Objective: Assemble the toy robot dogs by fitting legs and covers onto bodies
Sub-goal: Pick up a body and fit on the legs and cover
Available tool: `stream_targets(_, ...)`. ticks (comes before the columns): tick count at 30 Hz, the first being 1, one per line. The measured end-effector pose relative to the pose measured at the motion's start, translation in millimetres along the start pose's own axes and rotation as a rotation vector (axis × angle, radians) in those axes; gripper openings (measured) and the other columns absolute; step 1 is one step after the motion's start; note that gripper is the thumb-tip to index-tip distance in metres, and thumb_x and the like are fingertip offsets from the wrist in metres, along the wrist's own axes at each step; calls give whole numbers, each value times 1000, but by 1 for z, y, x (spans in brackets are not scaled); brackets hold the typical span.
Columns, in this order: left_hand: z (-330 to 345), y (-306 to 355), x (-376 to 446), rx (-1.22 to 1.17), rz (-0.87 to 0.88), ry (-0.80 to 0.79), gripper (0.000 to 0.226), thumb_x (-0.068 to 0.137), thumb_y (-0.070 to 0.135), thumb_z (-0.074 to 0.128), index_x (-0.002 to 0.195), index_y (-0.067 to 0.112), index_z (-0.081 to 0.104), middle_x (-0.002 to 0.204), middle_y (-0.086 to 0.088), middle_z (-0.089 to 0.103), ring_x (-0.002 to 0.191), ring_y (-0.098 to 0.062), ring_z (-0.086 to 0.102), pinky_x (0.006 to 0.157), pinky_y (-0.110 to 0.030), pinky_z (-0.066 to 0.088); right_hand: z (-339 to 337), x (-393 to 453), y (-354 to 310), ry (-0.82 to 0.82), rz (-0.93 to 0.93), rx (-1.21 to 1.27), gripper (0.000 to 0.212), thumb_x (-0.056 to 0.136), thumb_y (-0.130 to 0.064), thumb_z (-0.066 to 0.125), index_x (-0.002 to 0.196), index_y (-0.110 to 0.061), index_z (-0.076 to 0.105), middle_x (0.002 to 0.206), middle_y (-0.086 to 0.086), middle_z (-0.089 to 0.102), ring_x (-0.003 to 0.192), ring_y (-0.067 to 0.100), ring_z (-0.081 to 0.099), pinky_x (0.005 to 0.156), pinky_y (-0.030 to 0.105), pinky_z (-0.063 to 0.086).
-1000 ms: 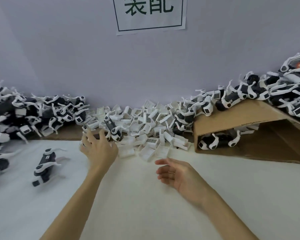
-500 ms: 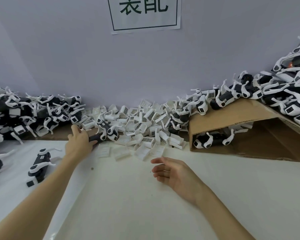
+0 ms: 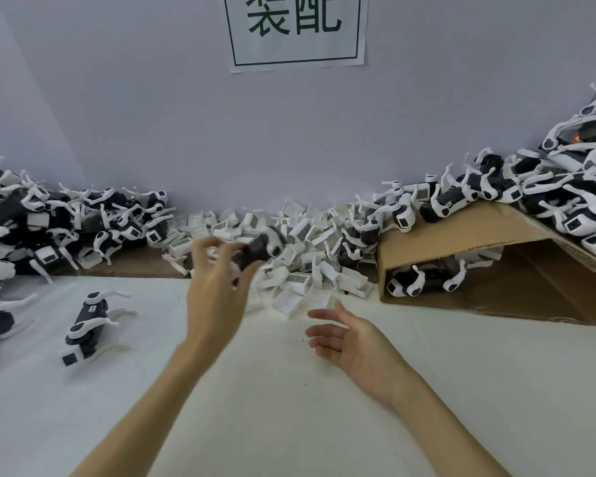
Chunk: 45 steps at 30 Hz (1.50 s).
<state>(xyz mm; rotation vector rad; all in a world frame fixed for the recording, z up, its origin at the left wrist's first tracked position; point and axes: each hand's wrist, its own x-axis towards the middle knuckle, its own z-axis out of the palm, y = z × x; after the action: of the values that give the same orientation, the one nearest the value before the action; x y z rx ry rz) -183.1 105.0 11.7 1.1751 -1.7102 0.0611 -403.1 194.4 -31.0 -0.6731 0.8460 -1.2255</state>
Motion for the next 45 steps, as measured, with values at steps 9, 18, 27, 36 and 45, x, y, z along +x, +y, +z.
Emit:
stream_targets(9,35,39,-66,50,335,-282,32,102,40,66,119,13,70,134,-11,53,97,-25,69,50,-34,55,0,-4,-1,58,-343,-207,59,93,-51,72,146,-31,55,131,7,70,111,28,73,91,45,59)
stream_targets(18,37,30,-64,-294,36,-259,75,85,64,73,146,26,53,143,5,40,122,-14,58,90,-26,55,-4,-5,-5,186,-403,-145,56,87,-42,76,132,-11,65,118,14,76,109,30,75,92,35,59)
stream_targets(27,20,44,-58,-860,-477,-578,55,96,49,67,141,18,64,118,-7,76,100,-26,75,100,-40,57,-3,-11,-11,154,-323,-140,61,79,-47,78,125,-7,68,112,13,78,97,21,75,73,24,59)
stream_targets(36,15,37,-57,-921,-464,-629,62,89,57,72,141,24,66,107,-8,77,89,-25,71,95,-37,55,-3,-19,-16,176,-360,-331,63,80,-53,83,125,-11,66,114,12,76,94,31,76,75,32,59)
stream_targets(45,20,27,-58,-1033,-531,-633,68,83,43,86,145,33,62,135,11,66,67,-26,61,71,-32,55,-8,-24,-17,89,-209,-421,51,88,-60,75,130,-39,58,88,15,74,59,26,63,53,30,48)
